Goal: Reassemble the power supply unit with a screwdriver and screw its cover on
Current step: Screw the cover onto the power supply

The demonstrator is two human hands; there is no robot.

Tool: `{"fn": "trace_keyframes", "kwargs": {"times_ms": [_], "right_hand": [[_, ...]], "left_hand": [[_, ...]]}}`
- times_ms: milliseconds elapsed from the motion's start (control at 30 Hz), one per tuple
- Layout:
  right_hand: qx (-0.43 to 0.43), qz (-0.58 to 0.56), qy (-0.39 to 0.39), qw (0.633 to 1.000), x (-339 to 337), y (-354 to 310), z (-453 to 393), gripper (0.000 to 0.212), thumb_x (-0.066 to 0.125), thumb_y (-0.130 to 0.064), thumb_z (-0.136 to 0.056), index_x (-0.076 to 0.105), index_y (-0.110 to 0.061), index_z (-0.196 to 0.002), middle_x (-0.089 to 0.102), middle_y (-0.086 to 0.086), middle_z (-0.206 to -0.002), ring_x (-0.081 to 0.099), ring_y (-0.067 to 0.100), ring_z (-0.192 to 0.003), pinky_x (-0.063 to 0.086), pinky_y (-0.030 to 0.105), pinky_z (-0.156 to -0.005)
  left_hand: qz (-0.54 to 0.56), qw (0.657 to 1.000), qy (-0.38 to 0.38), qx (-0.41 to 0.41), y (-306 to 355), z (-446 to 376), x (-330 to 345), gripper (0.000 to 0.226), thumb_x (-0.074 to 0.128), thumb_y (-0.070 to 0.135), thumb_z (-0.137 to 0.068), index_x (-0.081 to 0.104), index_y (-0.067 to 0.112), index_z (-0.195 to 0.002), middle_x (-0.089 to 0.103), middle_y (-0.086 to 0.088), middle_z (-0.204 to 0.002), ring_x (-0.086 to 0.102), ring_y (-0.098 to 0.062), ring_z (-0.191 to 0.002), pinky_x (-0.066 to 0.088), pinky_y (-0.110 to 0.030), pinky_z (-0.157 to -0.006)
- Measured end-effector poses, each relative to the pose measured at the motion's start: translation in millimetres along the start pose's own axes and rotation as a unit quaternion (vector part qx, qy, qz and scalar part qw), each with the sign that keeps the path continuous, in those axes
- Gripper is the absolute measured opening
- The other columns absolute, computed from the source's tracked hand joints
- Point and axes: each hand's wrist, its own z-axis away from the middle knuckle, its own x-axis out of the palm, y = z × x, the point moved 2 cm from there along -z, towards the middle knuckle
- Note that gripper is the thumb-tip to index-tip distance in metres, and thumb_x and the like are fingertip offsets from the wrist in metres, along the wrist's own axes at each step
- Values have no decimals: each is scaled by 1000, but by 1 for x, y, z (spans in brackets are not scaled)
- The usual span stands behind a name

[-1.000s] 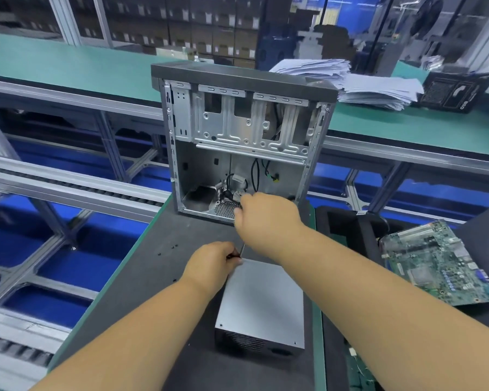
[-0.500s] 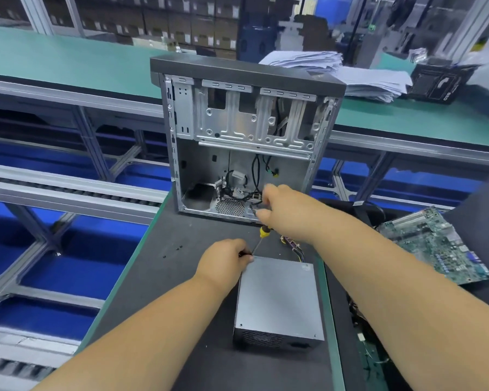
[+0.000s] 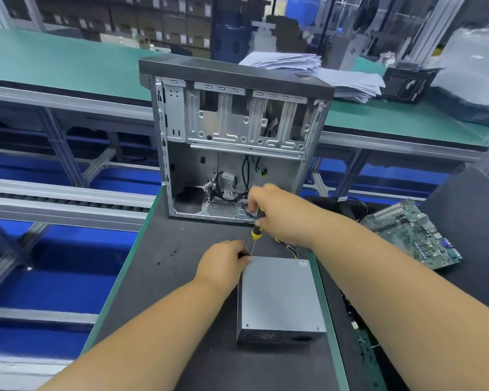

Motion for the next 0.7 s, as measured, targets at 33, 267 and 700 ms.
{"fn": "trace_keyframes", "kwargs": {"times_ms": [33, 267, 700], "right_hand": [[9, 55, 16, 998, 1, -2, -1, 10, 56, -26, -97, 50, -19, -101, 50, 5, -103, 49, 21, -77, 32, 31, -58], [64, 43, 114, 991, 19, 0, 0, 17, 41, -33, -102, 45, -17, -106, 41, 1, -97, 47, 21, -72, 33, 34, -56], [97, -82, 13, 992, 5, -3, 5, 19, 54, -18, -88, 44, -17, -103, 55, 6, -91, 51, 19, -67, 36, 32, -52]], "left_hand": [[9, 1000, 0, -3, 0, 0, 0, 14, 64, 37, -90, 67, 23, -92, 66, 5, -87, 60, -16, -82, 49, -29, -69], [72, 997, -17, -29, -4, 2, -1, 5, 68, 34, -88, 67, 29, -86, 64, 15, -78, 60, -6, -77, 51, -25, -70], [75, 996, -27, -37, -4, 3, -4, 14, 76, 38, -77, 64, 37, -83, 63, 18, -80, 59, -3, -78, 43, -19, -65]]}}
